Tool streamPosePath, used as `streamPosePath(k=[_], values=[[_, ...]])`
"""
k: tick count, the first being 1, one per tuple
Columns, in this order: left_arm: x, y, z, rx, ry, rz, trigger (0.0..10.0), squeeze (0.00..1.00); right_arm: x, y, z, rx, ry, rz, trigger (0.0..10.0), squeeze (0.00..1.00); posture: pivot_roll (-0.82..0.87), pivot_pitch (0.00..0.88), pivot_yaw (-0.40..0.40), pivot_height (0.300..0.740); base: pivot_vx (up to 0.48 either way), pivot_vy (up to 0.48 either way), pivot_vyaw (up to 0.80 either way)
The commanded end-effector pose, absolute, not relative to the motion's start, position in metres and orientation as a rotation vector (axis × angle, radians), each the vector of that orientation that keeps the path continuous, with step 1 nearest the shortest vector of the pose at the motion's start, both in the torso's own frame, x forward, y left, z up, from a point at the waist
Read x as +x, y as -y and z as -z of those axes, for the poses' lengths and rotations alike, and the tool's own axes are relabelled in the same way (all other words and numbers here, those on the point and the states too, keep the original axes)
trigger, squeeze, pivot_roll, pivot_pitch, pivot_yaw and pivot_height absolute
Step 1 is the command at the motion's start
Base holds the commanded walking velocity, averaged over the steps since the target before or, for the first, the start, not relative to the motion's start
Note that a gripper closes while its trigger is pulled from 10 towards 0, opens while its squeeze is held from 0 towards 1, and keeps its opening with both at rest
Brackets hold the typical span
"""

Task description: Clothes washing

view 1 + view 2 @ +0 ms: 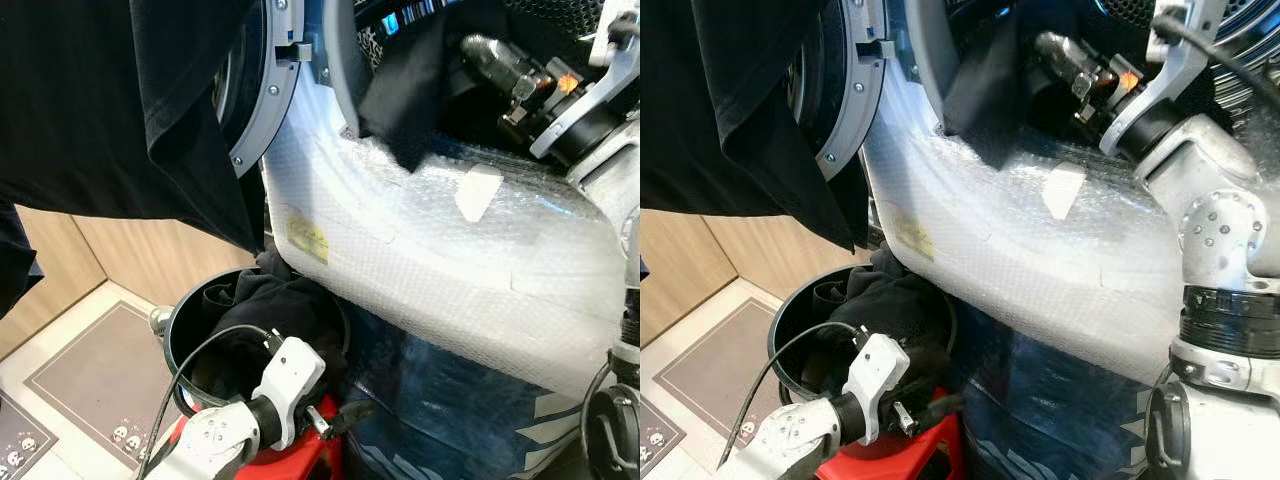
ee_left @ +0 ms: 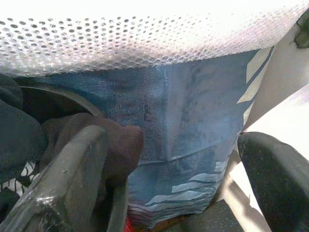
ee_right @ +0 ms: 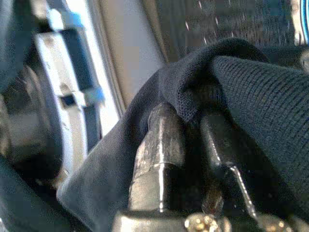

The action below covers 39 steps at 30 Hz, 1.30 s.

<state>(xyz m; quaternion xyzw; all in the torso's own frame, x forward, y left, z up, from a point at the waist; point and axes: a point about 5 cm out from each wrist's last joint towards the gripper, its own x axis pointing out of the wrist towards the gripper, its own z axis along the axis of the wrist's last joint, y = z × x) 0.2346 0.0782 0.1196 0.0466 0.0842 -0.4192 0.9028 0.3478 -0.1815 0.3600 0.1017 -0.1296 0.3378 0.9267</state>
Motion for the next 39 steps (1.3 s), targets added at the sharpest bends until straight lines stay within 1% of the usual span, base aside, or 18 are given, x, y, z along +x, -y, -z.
streamPosePath(k=[1,7,8,9,10,12,14,15,18,20,21,23,24,26,27,33,38,39], values=[[0.235,-0.079,-0.121,0.107,-0.169,0.856,10.0,0.0,0.349,0.181,-0.366,0.19,0.283,-0.696,0.0,0.0,-0.01,0.096,-0.04,0.74,0.0,0.0,0.0],[0.234,-0.079,-0.121,0.106,-0.169,0.855,10.0,0.0,0.354,0.182,-0.367,0.183,0.288,-0.7,0.0,0.0,-0.01,0.096,-0.04,0.74,0.0,0.0,0.0],[0.233,-0.079,-0.12,0.1,-0.171,0.845,10.0,0.0,0.363,0.175,-0.379,0.158,0.285,-0.684,0.0,0.0,0.0,0.111,-0.063,0.74,0.0,0.0,0.0],[0.23,-0.079,-0.12,0.09,-0.173,0.833,10.0,0.0,0.374,0.164,-0.396,0.124,0.273,-0.64,0.0,0.0,0.0,0.11,-0.065,0.74,0.0,0.0,0.0],[0.23,-0.079,-0.12,0.087,-0.173,0.831,10.0,0.0,0.381,0.162,-0.401,0.113,0.257,-0.572,0.0,0.0,0.0,0.109,-0.065,0.74,0.0,0.0,0.0],[0.23,-0.079,-0.12,0.086,-0.173,0.831,10.0,0.0,0.385,0.162,-0.402,0.113,0.243,-0.521,0.0,0.0,0.0,0.109,-0.065,0.74,0.0,0.0,0.0],[0.23,-0.078,-0.119,0.085,-0.173,0.833,10.0,0.0,0.392,0.168,-0.403,0.104,0.225,-0.412,0.0,0.0,0.0,0.107,-0.067,0.74,0.0,0.0,0.0],[0.23,-0.078,-0.119,0.085,-0.173,0.833,10.0,0.0,0.392,0.168,-0.403,0.104,0.225,-0.412,0.0,0.0,0.0,0.107,-0.067,0.74,0.0,0.0,0.0],[0.23,-0.077,-0.119,0.085,-0.171,0.835,10.0,0.0,0.404,0.195,-0.398,0.089,0.175,-0.103,0.0,0.0,0.0,0.101,-0.07,0.74,0.0,0.0,0.0],[0.23,-0.077,-0.119,0.085,-0.171,0.834,10.0,0.0,0.404,0.198,-0.397,0.098,0.167,-0.079,0.0,0.0,0.0,0.098,-0.073,0.74,0.0,0.0,0.0],[0.23,-0.076,-0.119,0.086,-0.17,0.834,10.0,0.0,0.404,0.215,-0.397,0.055,0.186,0.062,0.0,0.0,0.0,0.098,-0.073,0.74,0.0,0.0,0.0],[0.23,-0.077,-0.12,0.085,-0.168,0.831,10.0,0.0,0.404,0.23,-0.396,0.062,0.186,0.17,0.0,0.0,0.01,0.093,-0.075,0.74,0.0,0.0,0.0],[0.23,-0.077,-0.12,0.085,-0.168,0.831,10.0,0.0,0.404,0.23,-0.396,0.062,0.186,0.17,0.0,0.0,0.01,0.093,-0.075,0.74,0.0,0.0,0.0],[0.23,-0.077,-0.12,0.084,-0.167,0.829,10.0,0.0,0.402,0.249,-0.393,0.05,0.188,0.299,0.0,0.0,0.01,0.089,-0.074,0.74,0.0,0.0,0.0],[0.23,-0.077,-0.12,0.085,-0.166,0.829,10.0,0.0,0.397,0.267,-0.39,0.044,0.194,0.404,0.0,0.0,0.01,0.085,-0.073,0.74,0.0,0.0,0.0],[0.229,-0.078,-0.12,0.086,-0.167,0.831,10.0,0.0,0.383,0.304,-0.387,0.042,0.215,0.619,0.0,0.0,0.01,0.077,-0.069,0.74,0.0,0.0,0.0],[0.228,-0.078,-0.121,0.089,-0.168,0.84,10.0,0.0,0.371,0.327,-0.389,-0.004,0.254,0.749,0.0,0.0,0.0,0.073,-0.056,0.74,0.0,0.0,0.0],[0.229,-0.079,-0.121,0.089,-0.168,0.844,10.0,0.0,0.371,0.326,-0.391,-0.004,0.275,0.739,0.8,0.0,-0.01,0.074,-0.051,0.74,0.0,0.0,0.0]])
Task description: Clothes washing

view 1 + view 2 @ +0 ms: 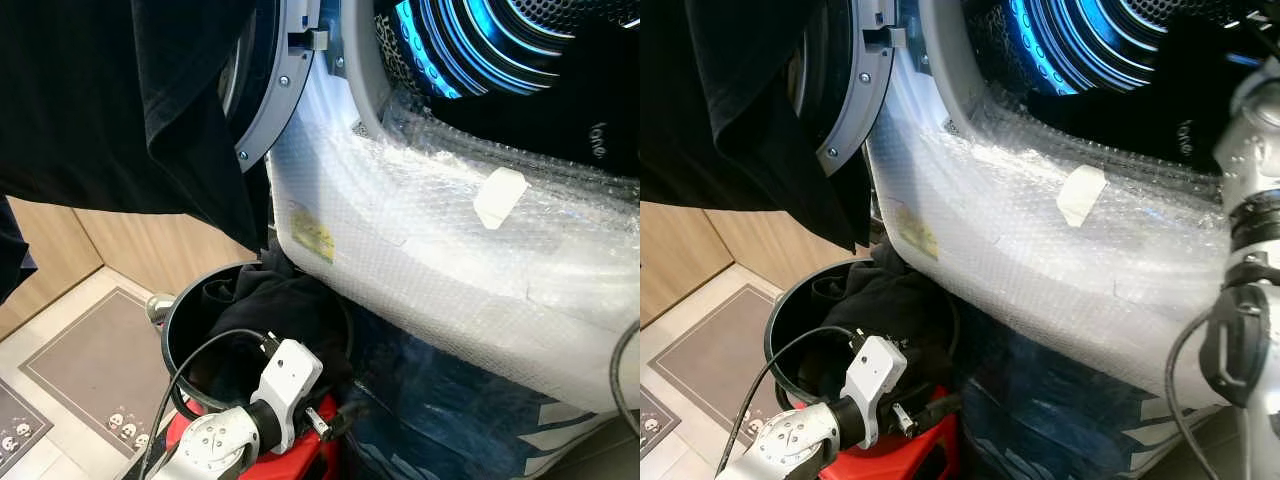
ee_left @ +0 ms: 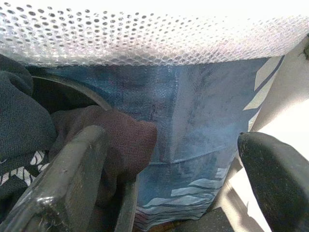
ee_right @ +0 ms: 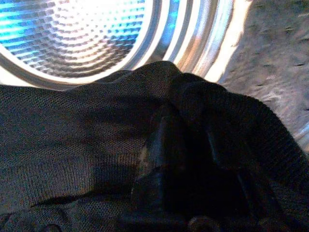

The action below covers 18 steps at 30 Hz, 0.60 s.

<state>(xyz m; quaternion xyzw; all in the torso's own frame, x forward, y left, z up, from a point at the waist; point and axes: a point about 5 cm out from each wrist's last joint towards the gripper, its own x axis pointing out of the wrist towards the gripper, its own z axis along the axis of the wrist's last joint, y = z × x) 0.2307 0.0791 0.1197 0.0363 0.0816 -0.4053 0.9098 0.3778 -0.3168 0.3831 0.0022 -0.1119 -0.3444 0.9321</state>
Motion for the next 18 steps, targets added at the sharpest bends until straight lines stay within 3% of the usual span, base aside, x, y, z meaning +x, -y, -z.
streamPosePath(k=[1,2,6,7,8,18], values=[[0.229,-0.078,-0.121,0.089,-0.169,0.849,10.0,0.0,0.372,0.322,-0.392,0.007,0.286,0.713,8.2,0.0,-0.01,0.075,-0.049,0.74,0.0,0.0,0.0],[0.23,-0.078,-0.122,0.09,-0.168,0.855,10.0,0.0,0.374,0.316,-0.394,0.014,0.3,0.665,10.0,0.0,-0.01,0.076,-0.045,0.74,0.0,0.0,0.0],[0.231,-0.078,-0.122,0.093,-0.167,0.862,10.0,0.0,0.378,0.305,-0.392,-0.008,0.301,0.603,10.0,0.0,-0.02,0.081,-0.035,0.74,0.0,0.0,0.0],[0.231,-0.078,-0.123,0.093,-0.167,0.864,10.0,0.0,0.38,0.303,-0.389,-0.008,0.289,0.592,10.0,0.05,-0.02,0.081,-0.035,0.74,0.0,0.0,0.0],[0.232,-0.077,-0.123,0.096,-0.166,0.868,10.0,0.0,0.382,0.298,-0.383,0.002,0.274,0.552,10.0,1.0,-0.02,0.084,-0.031,0.74,0.0,0.0,0.0],[0.234,-0.081,-0.125,0.105,-0.166,0.863,10.0,0.0,0.38,0.295,-0.374,-0.055,0.264,0.506,10.0,1.0,-0.02,0.087,-0.019,0.74,0.0,0.0,0.0]])
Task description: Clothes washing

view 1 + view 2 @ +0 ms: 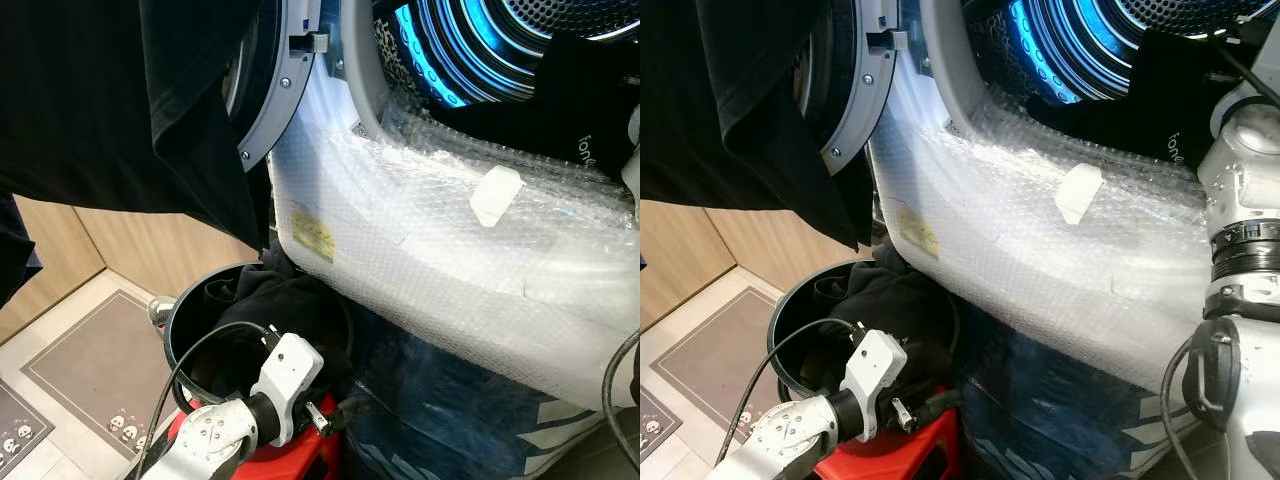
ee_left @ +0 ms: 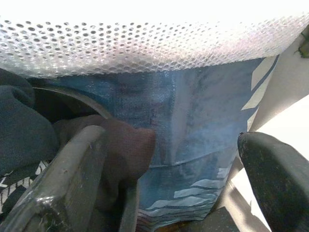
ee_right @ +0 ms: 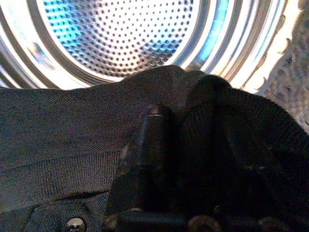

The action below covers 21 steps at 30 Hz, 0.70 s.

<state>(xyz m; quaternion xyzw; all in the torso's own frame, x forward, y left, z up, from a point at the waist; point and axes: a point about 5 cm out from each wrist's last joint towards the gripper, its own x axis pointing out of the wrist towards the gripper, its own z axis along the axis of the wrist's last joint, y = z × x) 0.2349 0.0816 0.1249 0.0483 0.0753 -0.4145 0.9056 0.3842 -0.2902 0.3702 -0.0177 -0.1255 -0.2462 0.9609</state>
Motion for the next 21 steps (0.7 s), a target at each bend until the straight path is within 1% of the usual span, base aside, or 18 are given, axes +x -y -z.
streamPosePath(k=[1,5,8,15,21], values=[[0.234,-0.081,-0.125,0.106,-0.166,0.862,10.0,0.0,0.38,0.294,-0.374,-0.039,0.256,0.485,10.0,1.0,-0.02,0.087,-0.019,0.74,0.0,0.0,0.0],[0.235,-0.08,-0.126,0.103,-0.161,0.867,10.0,0.0,0.378,0.292,-0.368,-0.034,0.218,0.415,10.0,1.0,-0.02,0.087,-0.015,0.74,0.0,0.0,0.0],[0.237,-0.08,-0.127,0.104,-0.157,0.87,10.0,0.0,0.376,0.288,-0.37,-0.108,0.19,0.352,10.0,1.0,-0.03,0.087,-0.013,0.74,0.0,0.0,0.0],[0.238,-0.08,-0.128,0.104,-0.153,0.87,10.0,0.0,0.369,0.284,-0.376,-0.159,0.181,0.289,10.0,1.0,-0.03,0.083,-0.015,0.74,0.0,0.0,0.0],[0.239,-0.08,-0.128,0.105,-0.149,0.865,10.0,0.0,0.361,0.281,-0.38,-0.147,0.194,0.224,10.0,1.0,-0.03,0.082,-0.018,0.74,0.0,0.0,0.0]])
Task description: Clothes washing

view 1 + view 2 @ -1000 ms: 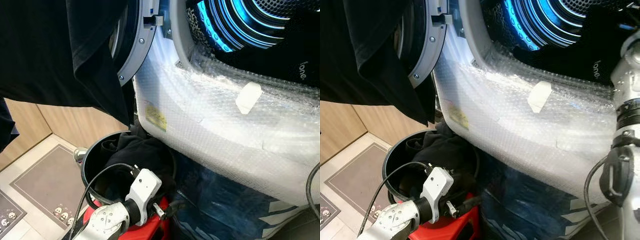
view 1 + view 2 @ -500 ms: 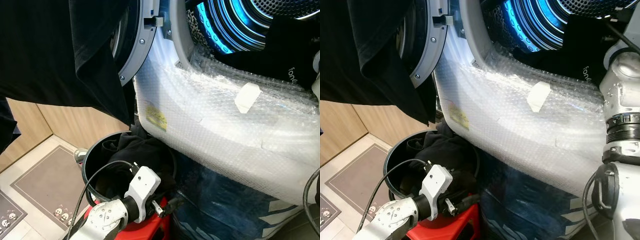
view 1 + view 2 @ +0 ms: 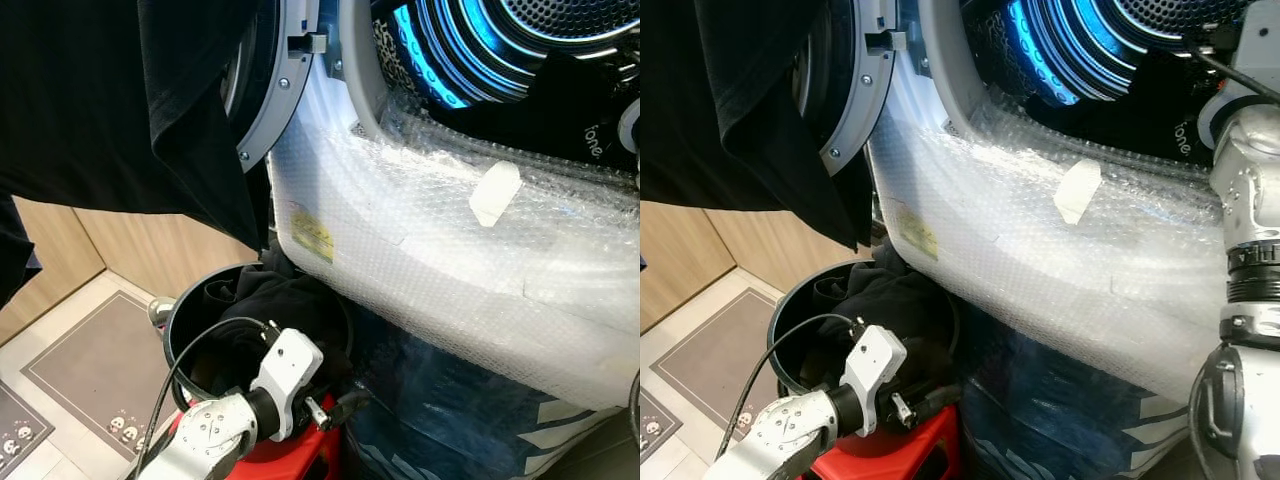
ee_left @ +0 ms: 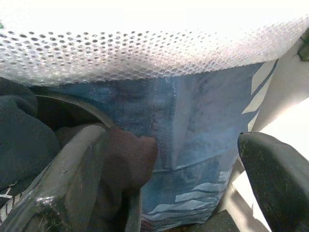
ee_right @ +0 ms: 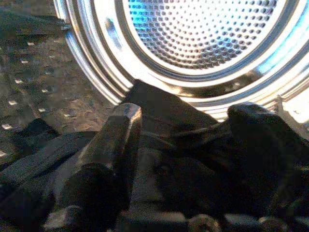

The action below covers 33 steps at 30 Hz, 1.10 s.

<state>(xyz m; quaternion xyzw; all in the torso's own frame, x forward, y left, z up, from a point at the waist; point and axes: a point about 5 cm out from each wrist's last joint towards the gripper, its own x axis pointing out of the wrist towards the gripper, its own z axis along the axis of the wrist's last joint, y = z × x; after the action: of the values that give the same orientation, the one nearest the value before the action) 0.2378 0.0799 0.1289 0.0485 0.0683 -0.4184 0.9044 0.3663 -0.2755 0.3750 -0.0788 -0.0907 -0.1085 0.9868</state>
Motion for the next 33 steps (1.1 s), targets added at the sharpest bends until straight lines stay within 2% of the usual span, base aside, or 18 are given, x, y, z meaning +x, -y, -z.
streamPosePath(k=[1,6,12,16,33], values=[[0.239,-0.08,-0.128,0.105,-0.148,0.859,10.0,0.0,0.355,0.277,-0.382,-0.141,0.214,0.155,10.0,1.0,-0.03,0.083,-0.019,0.74,0.0,0.0,0.0],[0.242,-0.084,-0.129,0.115,-0.139,0.836,10.0,0.0,0.332,0.272,-0.38,-0.052,0.287,-0.02,10.0,1.0,-0.03,0.085,-0.009,0.74,0.0,0.0,0.0],[0.246,-0.086,-0.132,0.122,-0.115,0.805,10.0,0.0,0.324,0.273,-0.375,-0.005,0.315,-0.049,10.0,1.0,-0.03,0.085,0.0,0.74,0.0,0.0,0.0],[0.255,-0.091,-0.137,0.13,-0.093,0.752,10.0,0.0,0.309,0.264,-0.361,0.032,0.356,-0.145,10.0,1.0,-0.04,0.082,0.008,0.74,0.0,0.0,0.0],[0.26,-0.091,-0.136,0.142,-0.077,0.717,10.0,0.0,0.287,0.245,-0.343,0.096,0.374,-0.387,10.0,1.0,-0.04,0.059,0.004,0.74,0.0,0.0,0.0]])
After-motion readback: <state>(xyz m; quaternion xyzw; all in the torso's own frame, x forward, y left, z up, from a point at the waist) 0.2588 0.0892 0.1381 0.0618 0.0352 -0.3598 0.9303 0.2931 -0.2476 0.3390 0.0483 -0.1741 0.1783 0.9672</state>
